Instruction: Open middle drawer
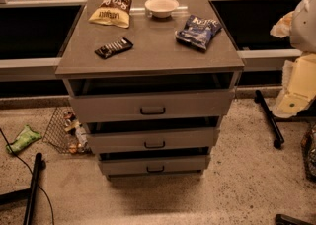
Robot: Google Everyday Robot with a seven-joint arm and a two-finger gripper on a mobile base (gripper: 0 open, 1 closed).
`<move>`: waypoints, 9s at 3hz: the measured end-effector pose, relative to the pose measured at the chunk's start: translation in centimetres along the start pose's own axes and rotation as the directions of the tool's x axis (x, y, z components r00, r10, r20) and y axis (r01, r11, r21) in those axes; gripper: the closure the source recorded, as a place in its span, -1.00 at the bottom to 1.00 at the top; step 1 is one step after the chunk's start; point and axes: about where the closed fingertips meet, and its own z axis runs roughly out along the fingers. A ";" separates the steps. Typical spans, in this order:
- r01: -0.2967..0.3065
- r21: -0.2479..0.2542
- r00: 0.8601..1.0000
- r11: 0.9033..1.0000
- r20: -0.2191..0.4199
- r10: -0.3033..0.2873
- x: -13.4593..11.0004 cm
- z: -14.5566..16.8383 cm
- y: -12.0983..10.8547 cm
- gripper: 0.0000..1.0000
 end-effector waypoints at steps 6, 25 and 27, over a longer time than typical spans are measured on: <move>0.146 -0.250 0.964 0.957 0.253 -0.081 -1.2 30.2 5.4 -1.00; 0.227 -0.167 0.958 0.959 0.215 -0.190 -0.7 61.7 -4.1 -0.27; 0.228 -0.167 0.958 0.959 0.215 -0.190 -0.7 61.7 -4.1 -1.00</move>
Offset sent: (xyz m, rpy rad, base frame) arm -0.0032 -0.0045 -0.0447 0.0523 0.0398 -0.0113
